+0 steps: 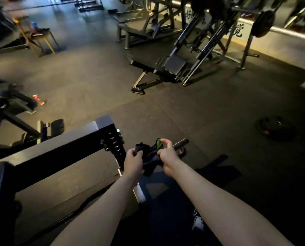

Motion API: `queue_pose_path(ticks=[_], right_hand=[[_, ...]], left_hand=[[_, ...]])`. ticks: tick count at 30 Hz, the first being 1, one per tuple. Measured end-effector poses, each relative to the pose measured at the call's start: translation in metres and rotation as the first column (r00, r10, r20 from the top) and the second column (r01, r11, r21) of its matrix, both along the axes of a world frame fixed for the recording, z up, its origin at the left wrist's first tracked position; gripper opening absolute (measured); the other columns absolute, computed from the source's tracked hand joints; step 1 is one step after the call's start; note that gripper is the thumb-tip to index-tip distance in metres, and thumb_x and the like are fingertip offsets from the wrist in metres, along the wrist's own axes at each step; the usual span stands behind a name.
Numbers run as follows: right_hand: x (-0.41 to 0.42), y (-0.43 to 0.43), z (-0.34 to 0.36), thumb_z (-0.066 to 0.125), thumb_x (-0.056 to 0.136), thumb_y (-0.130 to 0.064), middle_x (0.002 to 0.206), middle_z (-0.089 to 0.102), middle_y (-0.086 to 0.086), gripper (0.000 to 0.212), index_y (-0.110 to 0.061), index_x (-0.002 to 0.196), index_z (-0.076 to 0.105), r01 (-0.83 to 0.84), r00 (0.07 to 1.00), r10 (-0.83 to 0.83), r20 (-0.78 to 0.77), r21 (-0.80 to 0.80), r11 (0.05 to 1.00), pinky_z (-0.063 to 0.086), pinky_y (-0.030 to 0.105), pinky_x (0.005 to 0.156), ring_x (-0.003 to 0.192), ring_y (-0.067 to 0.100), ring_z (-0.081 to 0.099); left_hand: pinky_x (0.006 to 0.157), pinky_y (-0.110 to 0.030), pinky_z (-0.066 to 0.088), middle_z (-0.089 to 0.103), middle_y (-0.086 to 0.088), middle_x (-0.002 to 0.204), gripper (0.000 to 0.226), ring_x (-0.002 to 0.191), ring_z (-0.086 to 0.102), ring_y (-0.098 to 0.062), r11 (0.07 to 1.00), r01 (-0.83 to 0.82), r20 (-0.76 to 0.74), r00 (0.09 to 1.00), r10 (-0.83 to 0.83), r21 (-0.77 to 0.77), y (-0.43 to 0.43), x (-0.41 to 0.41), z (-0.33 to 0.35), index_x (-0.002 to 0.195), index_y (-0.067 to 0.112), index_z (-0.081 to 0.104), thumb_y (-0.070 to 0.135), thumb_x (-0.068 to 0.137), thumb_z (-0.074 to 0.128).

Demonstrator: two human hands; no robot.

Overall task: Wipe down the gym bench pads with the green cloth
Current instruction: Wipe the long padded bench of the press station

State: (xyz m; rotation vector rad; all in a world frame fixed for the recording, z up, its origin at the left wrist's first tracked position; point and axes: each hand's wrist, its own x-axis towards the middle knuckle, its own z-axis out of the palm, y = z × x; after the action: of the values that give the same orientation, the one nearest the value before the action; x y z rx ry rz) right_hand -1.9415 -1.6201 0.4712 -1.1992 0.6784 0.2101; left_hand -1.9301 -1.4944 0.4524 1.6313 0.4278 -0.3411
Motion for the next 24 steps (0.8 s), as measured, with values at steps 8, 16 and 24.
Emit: queue_pose_path(ticks=[8,16,24], right_hand=[[0.053,-0.209,0.005,0.037,0.084,0.014,0.117,0.05,0.01,0.066,-0.031,0.132,0.042,0.171,0.984,-0.17,0.044,-0.016,0.985,0.05,0.029,0.061,0.095,0.023,0.055],[0.14,-0.349,-0.004,0.058,0.086,0.001,0.118,0.06,0.012,0.047,-0.028,0.123,0.055,0.12,0.993,-0.12,0.006,-0.132,0.984,0.052,0.031,0.067,0.096,0.024,0.062],[0.276,-0.427,-0.007,0.046,0.087,0.005,0.106,0.063,-0.001,0.038,-0.026,0.1,0.064,-0.024,0.999,0.042,0.032,-0.437,0.899,0.048,0.025,0.069,0.096,0.018,0.059]], left_hand=[[0.064,-0.036,0.056,0.064,-0.011,0.107,0.008,0.09,0.066,-0.023,0.985,0.075,0.011,0.997,-0.074,-0.156,-0.204,0.075,-0.002,0.112,0.019,0.051,0.021,0.105,0.048],[0.071,-0.033,0.049,0.058,-0.001,0.099,0.015,0.082,0.056,-0.016,0.999,-0.025,0.185,0.983,0.019,0.028,-0.343,0.168,0.014,0.103,0.03,0.045,0.015,0.101,0.048],[0.068,-0.019,0.042,0.062,0.002,0.103,0.021,0.086,0.058,-0.011,0.987,-0.05,0.186,0.982,0.021,0.155,-0.406,0.309,0.005,0.118,0.016,0.057,0.015,0.096,0.059]])
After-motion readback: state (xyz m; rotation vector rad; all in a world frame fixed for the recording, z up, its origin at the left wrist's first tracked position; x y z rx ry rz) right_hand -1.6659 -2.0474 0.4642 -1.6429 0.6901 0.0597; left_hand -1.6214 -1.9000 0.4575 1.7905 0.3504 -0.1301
